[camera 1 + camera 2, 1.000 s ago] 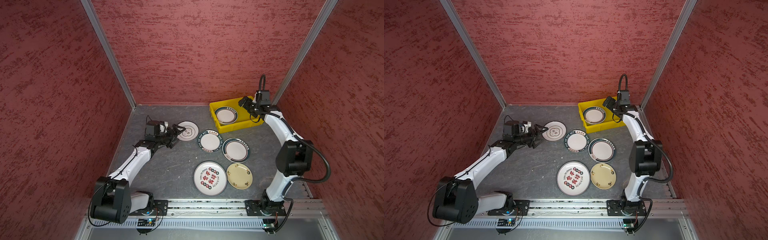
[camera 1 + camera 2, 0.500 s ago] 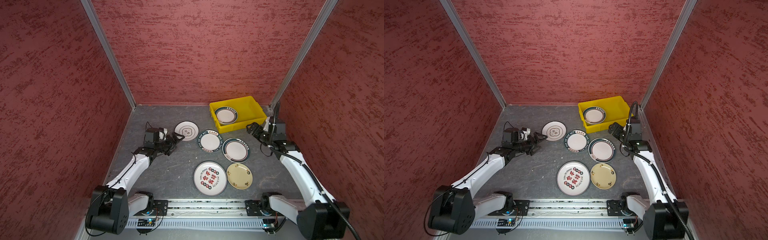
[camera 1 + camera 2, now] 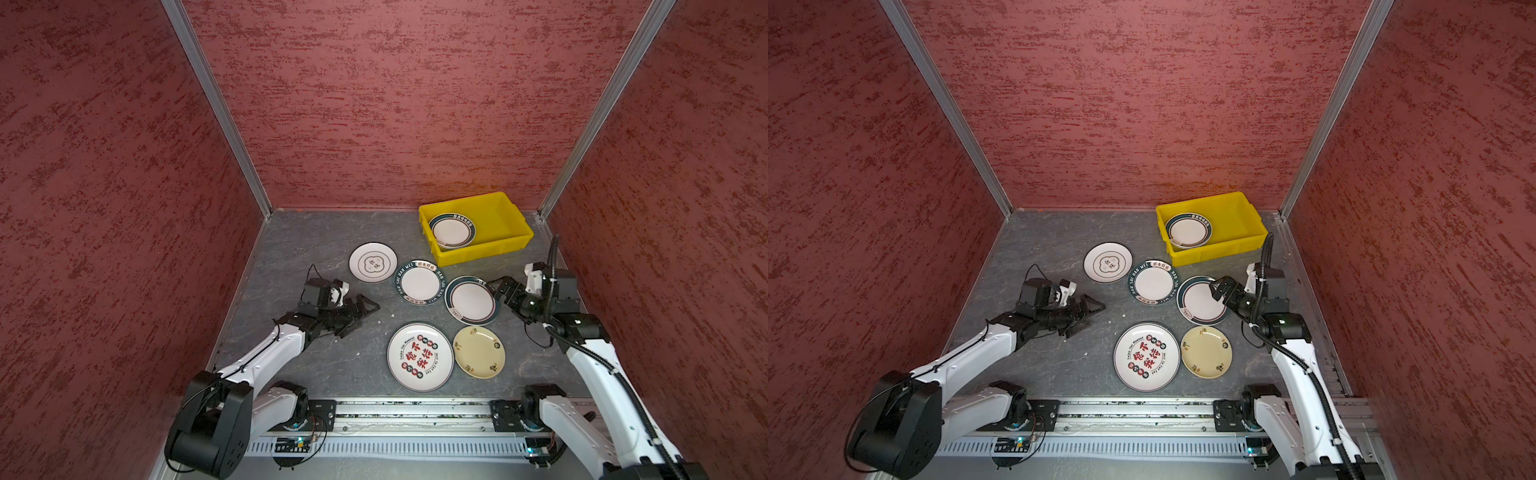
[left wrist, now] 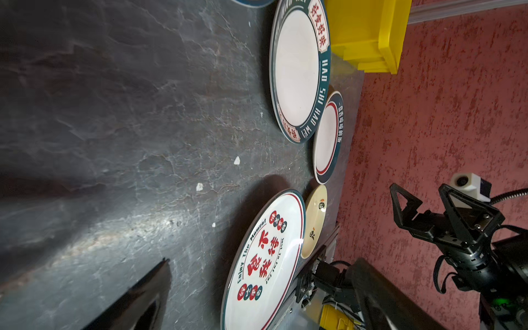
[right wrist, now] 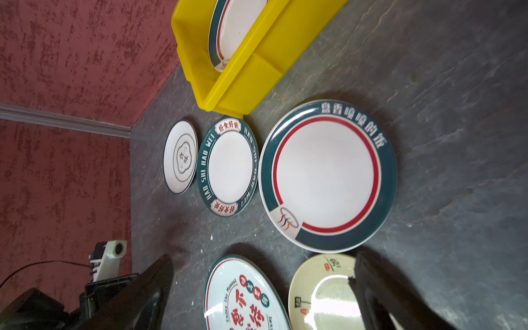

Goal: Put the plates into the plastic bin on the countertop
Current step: 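Move the right gripper back over the plates while the left reaches the red-lettered plate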

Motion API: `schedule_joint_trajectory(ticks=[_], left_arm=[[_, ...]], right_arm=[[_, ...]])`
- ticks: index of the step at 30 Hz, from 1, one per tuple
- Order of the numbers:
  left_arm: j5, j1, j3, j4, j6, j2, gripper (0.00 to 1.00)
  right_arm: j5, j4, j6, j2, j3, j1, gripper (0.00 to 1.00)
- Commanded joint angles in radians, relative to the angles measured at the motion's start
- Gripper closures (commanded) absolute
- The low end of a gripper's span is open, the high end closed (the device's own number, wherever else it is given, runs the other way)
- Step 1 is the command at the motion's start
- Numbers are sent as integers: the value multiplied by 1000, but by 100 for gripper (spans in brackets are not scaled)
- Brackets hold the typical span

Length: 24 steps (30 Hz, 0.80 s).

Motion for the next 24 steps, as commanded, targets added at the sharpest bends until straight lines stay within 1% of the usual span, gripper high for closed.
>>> schedule_joint_trajectory(ticks=[1, 5, 10, 13, 18, 21, 24], left_arm=[[7, -42, -28, 37, 27, -12, 1], [-28, -89, -67, 57, 16, -10, 6], [-66, -99, -127, 99, -36, 0, 17], [-66, -108, -148, 133, -52, 0, 20], [-73, -151, -149, 144, -39, -3, 27], [-83, -173, -133, 109, -49, 16, 36], [-86, -206, -128, 109, -57, 46, 38]], right_arm=[[-112, -42, -44, -16, -2, 4, 1], [-138, -28, -49, -22, -11, 4, 1], [-165, 17, -27, -21, -44, 4, 1], [-167, 21, -27, -22, -55, 3, 1], [-163, 29, -27, -21, -64, 4, 1], [-173, 34, -23, -18, -66, 5, 1], [-178, 43, -20, -15, -66, 4, 1]])
